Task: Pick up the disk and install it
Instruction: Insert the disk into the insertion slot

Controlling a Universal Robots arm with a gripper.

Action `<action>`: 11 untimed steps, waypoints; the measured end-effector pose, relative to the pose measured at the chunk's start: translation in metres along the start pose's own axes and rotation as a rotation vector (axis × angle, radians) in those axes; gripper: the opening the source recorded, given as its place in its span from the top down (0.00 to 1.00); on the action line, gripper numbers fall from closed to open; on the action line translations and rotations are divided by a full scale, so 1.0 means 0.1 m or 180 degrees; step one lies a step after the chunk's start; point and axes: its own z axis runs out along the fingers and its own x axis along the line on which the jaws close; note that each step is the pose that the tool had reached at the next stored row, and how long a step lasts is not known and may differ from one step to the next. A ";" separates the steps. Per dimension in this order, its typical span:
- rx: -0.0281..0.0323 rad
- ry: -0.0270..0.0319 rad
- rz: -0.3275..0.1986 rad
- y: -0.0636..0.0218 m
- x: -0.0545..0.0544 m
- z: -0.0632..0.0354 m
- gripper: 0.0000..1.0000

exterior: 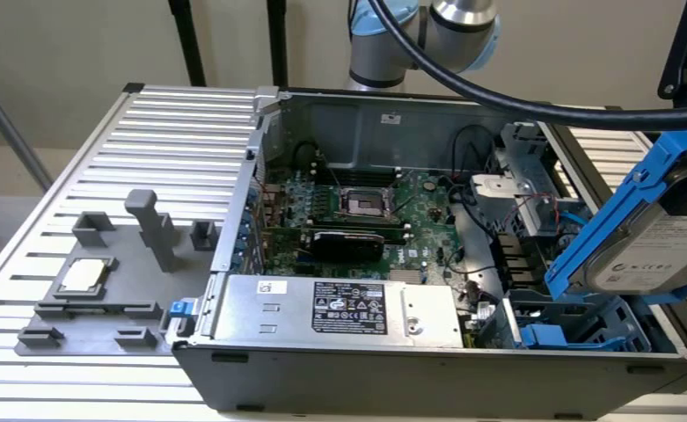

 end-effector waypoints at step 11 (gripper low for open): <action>0.0007 0.0000 0.0031 0.022 -0.06 0.104 0.67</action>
